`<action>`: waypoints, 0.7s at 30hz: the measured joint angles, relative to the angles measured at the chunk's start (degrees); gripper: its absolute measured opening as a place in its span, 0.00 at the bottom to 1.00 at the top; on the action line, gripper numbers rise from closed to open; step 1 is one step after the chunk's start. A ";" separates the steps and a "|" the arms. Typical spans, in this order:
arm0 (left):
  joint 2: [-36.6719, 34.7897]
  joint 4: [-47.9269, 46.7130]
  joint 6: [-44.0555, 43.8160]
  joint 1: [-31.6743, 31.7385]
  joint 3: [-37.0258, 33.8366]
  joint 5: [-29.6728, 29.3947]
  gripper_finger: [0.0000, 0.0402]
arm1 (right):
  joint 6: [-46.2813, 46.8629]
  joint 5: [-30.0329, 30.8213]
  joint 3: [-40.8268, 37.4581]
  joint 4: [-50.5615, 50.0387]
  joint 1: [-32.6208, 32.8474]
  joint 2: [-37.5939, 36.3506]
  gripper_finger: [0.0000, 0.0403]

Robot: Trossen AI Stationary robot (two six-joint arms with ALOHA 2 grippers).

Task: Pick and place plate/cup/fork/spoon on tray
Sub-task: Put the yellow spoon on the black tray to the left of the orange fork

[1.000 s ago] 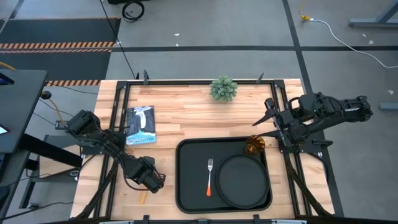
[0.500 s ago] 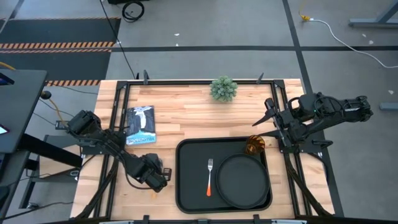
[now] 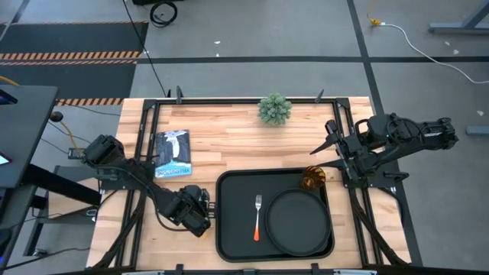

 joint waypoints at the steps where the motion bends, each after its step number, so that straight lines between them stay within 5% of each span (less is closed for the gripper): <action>1: 0.00 0.71 -0.11 0.26 0.20 -1.22 0.09 | -0.19 0.00 0.00 -0.01 0.00 0.01 0.45; 15: 4.96 22.81 4.86 5.48 0.31 -4.98 0.10 | -0.90 -0.35 0.00 -0.07 0.00 0.02 0.45; 21: 7.93 21.69 9.15 6.99 5.23 -4.36 0.10 | -1.08 -0.48 0.00 -0.07 0.00 0.02 0.45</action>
